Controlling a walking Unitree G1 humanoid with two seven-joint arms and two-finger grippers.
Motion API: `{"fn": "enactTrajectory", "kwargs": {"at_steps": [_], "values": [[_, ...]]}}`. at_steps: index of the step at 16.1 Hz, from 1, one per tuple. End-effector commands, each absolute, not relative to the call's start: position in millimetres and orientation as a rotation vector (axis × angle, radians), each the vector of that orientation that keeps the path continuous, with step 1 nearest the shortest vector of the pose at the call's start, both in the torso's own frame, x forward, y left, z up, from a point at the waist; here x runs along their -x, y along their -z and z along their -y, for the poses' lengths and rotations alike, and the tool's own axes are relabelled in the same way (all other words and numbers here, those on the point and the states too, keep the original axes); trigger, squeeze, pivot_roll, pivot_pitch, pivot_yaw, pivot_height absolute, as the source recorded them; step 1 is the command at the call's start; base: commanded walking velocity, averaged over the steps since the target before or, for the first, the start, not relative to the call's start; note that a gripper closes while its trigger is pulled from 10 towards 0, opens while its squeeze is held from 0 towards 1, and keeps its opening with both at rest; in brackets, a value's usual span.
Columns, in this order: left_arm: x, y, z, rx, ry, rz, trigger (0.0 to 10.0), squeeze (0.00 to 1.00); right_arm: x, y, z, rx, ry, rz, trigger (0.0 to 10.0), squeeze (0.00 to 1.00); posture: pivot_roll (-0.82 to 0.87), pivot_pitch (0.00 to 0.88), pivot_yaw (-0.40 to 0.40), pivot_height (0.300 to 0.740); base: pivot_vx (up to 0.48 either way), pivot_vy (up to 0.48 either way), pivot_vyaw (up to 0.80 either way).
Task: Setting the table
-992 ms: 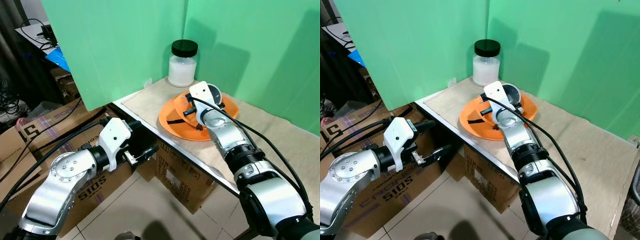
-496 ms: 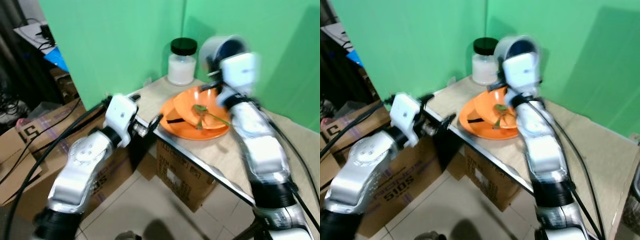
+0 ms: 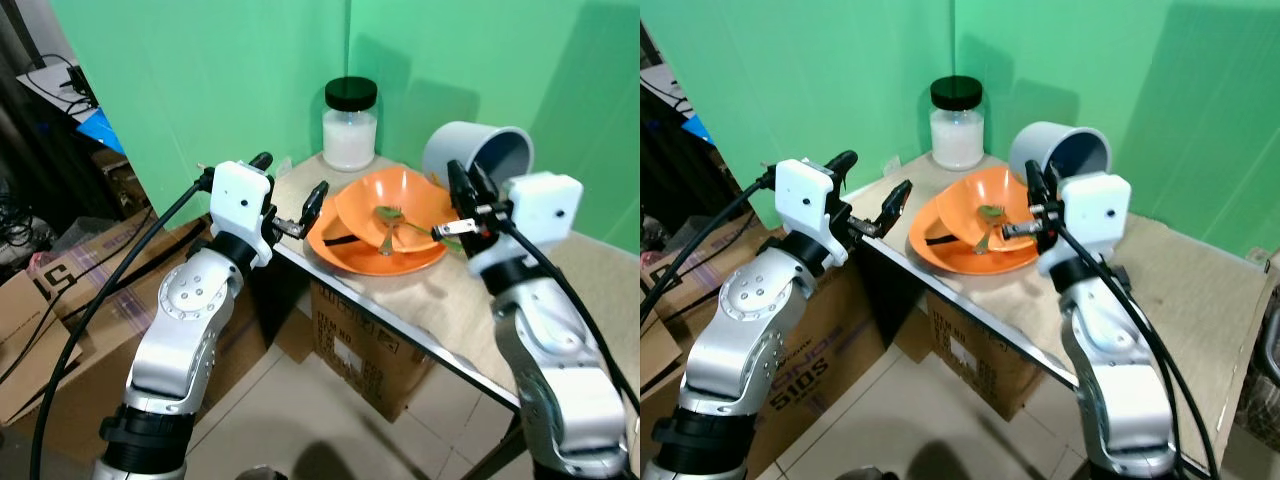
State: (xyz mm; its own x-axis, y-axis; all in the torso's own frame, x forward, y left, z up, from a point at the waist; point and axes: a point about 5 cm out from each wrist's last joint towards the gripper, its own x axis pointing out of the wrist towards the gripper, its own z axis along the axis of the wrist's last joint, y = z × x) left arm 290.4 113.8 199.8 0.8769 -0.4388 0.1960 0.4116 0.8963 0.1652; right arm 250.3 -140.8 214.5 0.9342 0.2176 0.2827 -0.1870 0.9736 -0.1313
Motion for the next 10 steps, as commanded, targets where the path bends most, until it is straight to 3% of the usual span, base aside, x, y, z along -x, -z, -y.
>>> {"fn": "enactTrajectory", "kwargs": {"at_steps": [1,10], "values": [[-293.2,-197.7,-120.2,-0.135,0.399,0.219,10.0,0.00,-242.9,-216.9,136.9,0.118,-0.230,0.309,10.0,0.00,-0.03,0.000,0.076,0.740,0.000,0.000,-0.80],[-292.0,-193.7,-128.3,-0.155,0.363,0.208,10.0,0.00,-241.6,-216.4,144.2,0.091,-0.183,0.288,10.0,0.00,-0.01,0.000,0.046,0.740,0.000,0.000,-0.80]]}}
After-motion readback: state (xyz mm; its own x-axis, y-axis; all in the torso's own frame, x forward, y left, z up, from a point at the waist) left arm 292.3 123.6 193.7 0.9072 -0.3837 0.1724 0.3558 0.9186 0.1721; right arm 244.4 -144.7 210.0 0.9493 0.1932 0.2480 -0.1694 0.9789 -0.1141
